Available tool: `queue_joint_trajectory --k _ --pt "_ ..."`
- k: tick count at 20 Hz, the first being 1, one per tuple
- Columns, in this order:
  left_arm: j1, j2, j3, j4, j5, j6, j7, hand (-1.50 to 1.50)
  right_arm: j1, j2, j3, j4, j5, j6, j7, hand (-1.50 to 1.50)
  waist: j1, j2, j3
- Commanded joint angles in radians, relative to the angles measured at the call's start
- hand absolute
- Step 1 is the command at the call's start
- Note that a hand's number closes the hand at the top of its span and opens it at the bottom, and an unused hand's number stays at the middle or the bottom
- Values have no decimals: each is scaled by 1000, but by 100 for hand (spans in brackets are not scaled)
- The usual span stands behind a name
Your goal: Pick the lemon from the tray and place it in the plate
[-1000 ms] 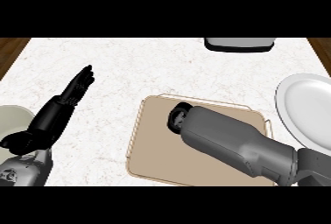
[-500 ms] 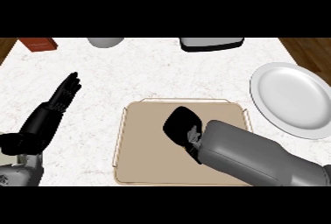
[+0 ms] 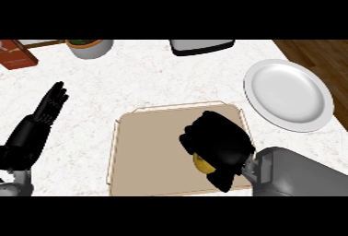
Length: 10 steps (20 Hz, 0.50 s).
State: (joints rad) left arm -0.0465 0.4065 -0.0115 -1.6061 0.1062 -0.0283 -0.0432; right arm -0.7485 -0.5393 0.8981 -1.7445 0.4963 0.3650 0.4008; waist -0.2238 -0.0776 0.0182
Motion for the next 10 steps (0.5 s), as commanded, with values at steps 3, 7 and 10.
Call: queue_joint_trajectory --k 3,7,10 --pt "30 -3 14 -25 1 16 -1 0 178 -210 -144 -267 -13 -164 -55 150 -26 16 -2" --pt "66 -2 16 -37 6 6 -27 0 315 -345 -257 -389 -3 -272 -78 150 -14 27 -4" --pt "63 12 17 -75 8 0 -5 0 424 -422 -366 -457 -35 -349 -98 150 4 33 -4"
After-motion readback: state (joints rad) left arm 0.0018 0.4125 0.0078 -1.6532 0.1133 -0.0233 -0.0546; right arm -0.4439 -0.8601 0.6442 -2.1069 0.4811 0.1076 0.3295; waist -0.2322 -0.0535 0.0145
